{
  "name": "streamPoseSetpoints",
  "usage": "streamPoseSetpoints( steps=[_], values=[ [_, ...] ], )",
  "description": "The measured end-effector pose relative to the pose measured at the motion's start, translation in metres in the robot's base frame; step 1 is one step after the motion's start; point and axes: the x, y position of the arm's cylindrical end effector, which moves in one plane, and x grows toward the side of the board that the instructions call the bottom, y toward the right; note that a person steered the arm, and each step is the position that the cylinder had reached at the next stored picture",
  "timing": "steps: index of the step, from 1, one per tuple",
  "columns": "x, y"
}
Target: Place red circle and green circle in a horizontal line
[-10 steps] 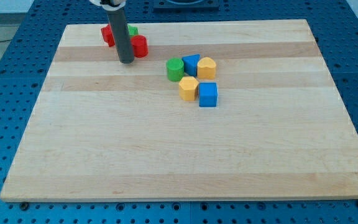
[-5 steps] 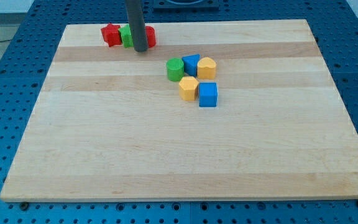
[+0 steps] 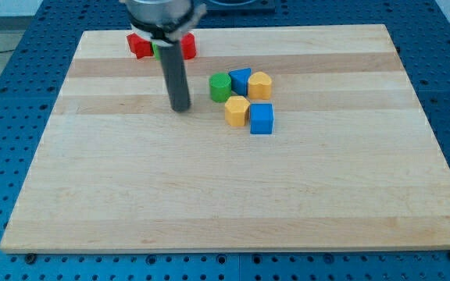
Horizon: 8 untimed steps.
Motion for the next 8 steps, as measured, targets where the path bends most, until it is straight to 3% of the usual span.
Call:
streamPoseSetpoints(
  steps=[2, 5, 8],
  values=[
    [0.002, 0.061],
    [-0.038, 0.061],
    [-0.042, 0.033]
  ],
)
